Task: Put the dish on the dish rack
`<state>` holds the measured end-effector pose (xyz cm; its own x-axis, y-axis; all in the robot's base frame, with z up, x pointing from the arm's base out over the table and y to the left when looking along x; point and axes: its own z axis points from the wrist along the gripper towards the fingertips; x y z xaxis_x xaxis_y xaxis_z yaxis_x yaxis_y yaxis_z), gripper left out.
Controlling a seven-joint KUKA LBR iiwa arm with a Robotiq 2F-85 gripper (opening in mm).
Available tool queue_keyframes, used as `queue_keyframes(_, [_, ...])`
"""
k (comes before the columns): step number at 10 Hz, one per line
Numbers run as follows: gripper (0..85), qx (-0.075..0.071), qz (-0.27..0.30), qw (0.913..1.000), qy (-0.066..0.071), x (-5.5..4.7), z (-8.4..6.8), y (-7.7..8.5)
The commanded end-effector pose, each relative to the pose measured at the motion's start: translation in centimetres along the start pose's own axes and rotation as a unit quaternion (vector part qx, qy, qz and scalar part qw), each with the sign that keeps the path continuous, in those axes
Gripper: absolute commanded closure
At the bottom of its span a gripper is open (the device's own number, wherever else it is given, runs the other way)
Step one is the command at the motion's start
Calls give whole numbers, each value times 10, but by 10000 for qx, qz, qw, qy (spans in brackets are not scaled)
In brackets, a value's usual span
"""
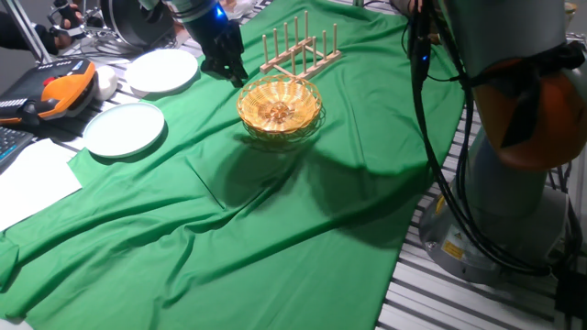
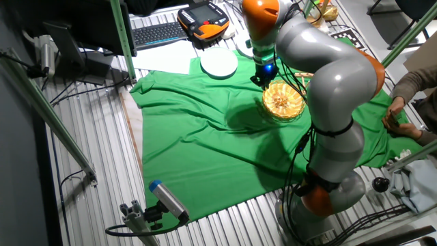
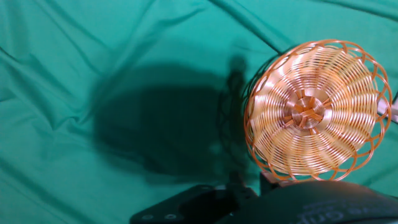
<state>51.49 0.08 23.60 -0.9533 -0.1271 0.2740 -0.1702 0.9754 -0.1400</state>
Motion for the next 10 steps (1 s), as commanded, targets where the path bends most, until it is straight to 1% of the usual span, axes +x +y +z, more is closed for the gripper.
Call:
queue_keyframes(1, [850,-5,-49,10000,-39,1,0,0])
queue_keyframes(2, [850,-19,-77,9999,-88,2,0,0])
queue_keyframes(4, [850,-18,-146,9999,-89,2,0,0])
queue_keyframes(6, [850,-13,-160,9998,-72,2,0,0])
queue_keyframes(7, [850,-2,-131,9999,-15,1,0,0])
queue_keyframes(8, [850,3,-129,9999,1,1,0,0])
queue_keyframes(10, [850,4,-160,9999,-6,1,0,0])
